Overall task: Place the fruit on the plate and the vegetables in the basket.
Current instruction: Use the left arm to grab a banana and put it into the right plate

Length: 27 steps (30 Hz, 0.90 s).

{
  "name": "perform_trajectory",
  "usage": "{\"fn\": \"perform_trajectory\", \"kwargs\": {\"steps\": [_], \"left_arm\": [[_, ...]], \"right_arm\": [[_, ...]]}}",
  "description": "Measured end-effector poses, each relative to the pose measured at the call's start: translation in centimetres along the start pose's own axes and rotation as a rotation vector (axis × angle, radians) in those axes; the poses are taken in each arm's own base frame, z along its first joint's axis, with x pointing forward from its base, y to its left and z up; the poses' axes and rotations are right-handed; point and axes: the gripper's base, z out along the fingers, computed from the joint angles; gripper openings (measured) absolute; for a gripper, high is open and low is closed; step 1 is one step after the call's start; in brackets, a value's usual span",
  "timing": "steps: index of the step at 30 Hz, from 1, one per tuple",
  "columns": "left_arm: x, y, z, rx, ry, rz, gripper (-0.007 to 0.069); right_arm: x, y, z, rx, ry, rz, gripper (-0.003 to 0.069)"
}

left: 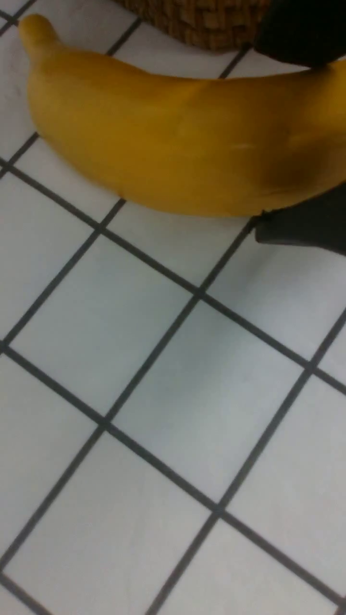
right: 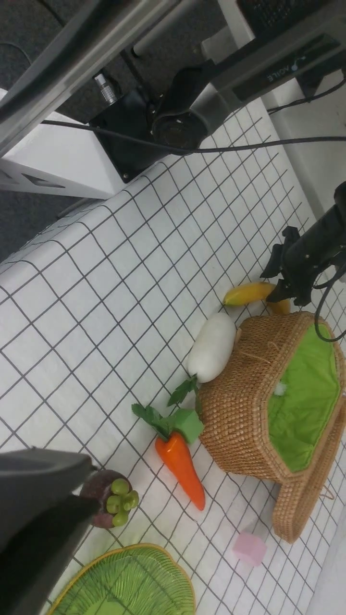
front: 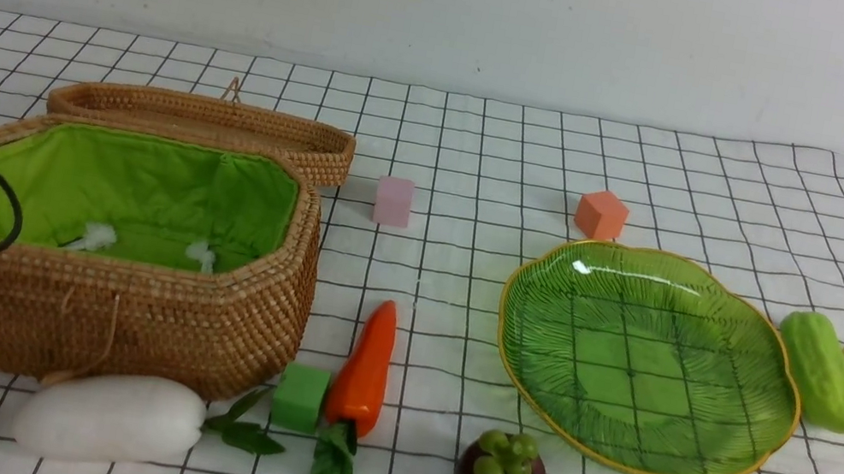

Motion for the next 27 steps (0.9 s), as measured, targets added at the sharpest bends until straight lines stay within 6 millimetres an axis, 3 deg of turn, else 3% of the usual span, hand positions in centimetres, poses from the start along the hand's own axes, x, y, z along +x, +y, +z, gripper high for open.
{"fn": "perform_trajectory", "kwargs": {"steps": [4,8,11,16,21,25,27], "left_arm": [[-0.1,0.1,0.2,-0.006,-0.015,0.000,0.0300],[-0.3,0.1,0.8,-0.010,-0.013,-0.005,0.0264],[-0.4,0.1,1.0,-0.012,-0.013,-0.010,0.0283],[0.2,0.3,1.9,-0.021,0.034,-0.012,0.0416],[0.1,0.4,1.9,-0.021,0.033,-0.012,0.0449],[0.1,0.4,1.9,-0.024,0.030,-0.010,0.0308],[0.1,0.5,1.9,-0.025,0.029,-0.025,0.0302]], "right_arm": [[0.0,0.1,0.0,-0.006,-0.002,0.002,0.0088],[0.0,0.1,0.0,-0.008,-0.003,0.003,0.0090],[0.0,0.1,0.0,-0.008,-0.003,0.003,0.0091],[0.0,0.1,0.0,-0.014,-0.004,0.005,0.0091],[-0.1,0.3,0.0,-0.029,-0.009,0.010,0.0091],[-0.1,0.3,0.0,-0.032,-0.010,0.011,0.0091],[-0.1,0.3,0.0,-0.032,-0.010,0.011,0.0091]]}}
